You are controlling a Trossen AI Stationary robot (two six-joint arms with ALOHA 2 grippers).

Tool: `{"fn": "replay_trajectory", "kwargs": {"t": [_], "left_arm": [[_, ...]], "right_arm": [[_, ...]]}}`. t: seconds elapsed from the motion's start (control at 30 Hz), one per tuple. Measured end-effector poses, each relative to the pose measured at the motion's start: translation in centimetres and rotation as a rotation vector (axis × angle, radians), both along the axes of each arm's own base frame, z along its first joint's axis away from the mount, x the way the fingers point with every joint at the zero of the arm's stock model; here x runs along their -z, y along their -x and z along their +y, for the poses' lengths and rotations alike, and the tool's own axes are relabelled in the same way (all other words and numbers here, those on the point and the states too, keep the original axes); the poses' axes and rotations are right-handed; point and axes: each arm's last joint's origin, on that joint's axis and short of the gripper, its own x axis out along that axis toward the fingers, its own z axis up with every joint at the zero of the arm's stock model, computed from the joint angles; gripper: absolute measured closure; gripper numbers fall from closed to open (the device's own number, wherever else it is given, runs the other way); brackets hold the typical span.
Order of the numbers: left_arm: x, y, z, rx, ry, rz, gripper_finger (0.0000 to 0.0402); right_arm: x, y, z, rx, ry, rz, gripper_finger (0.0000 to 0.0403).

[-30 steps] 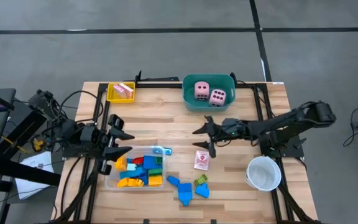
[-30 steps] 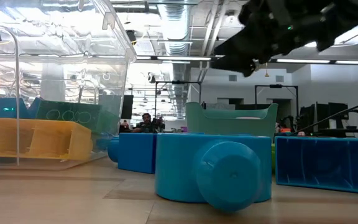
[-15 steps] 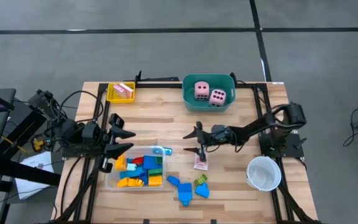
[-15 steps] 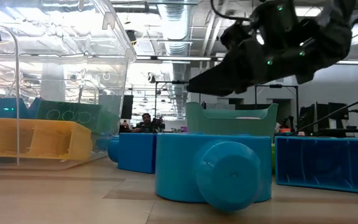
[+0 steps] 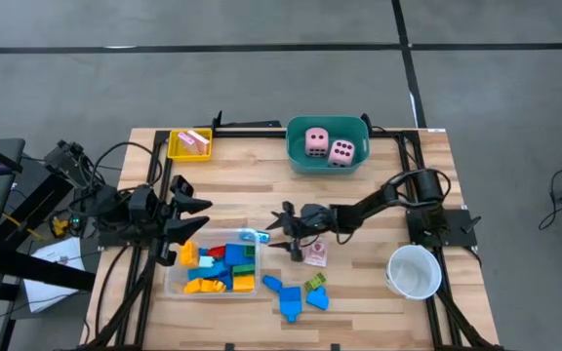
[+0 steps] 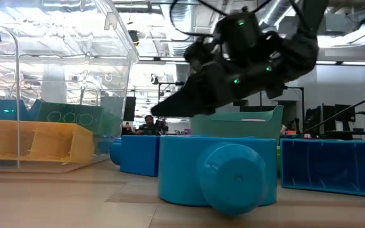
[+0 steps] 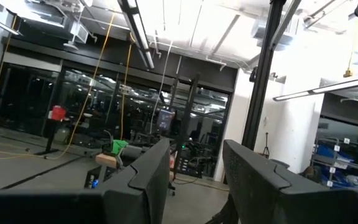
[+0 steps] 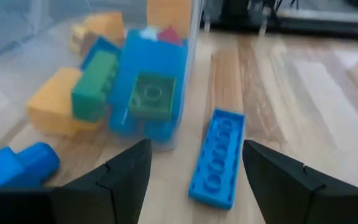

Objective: Pick & Place Toys
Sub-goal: Put the blue game piece into the transparent bin

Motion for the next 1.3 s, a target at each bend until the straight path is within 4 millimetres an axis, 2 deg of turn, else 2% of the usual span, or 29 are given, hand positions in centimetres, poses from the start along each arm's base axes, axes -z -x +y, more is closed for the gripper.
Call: {"fn": "replay_trajectory", "kwargs": {"t": [0.17,0.63,0.7,0.93,1.1,1.3], "left_arm": [[0.0,0.0,0.0,0.0,0.0,0.0,0.0257],[0.0,0.0,0.0,0.0,-0.001,0.001,0.0257],[0.0,0.0,0.0,-0.001,-0.001,0.0,0.0257],[0.0,0.0,0.0,-0.002,-0.003,0.001,0.0257],[0.0,0.0,0.0,-0.002,-0.003,0.001,0.0257],[0.0,0.0,0.0,-0.002,-0.004,0.001,0.0257]], "right_arm": [[0.4,-1.1,-0.2,0.007,0.007,0.09,0.0159],[1.2,-3.5,-1.2,0.037,0.017,0.2,0.0159],[1.6,-3.4,-1.4,0.041,0.018,0.262,0.0159],[2.4,-4.9,-1.3,0.043,0.018,0.306,0.0159],[2.3,-5.0,-1.4,0.052,0.024,0.322,0.0159],[2.4,-4.9,-1.4,0.065,0.031,0.334,0.0193]]}}
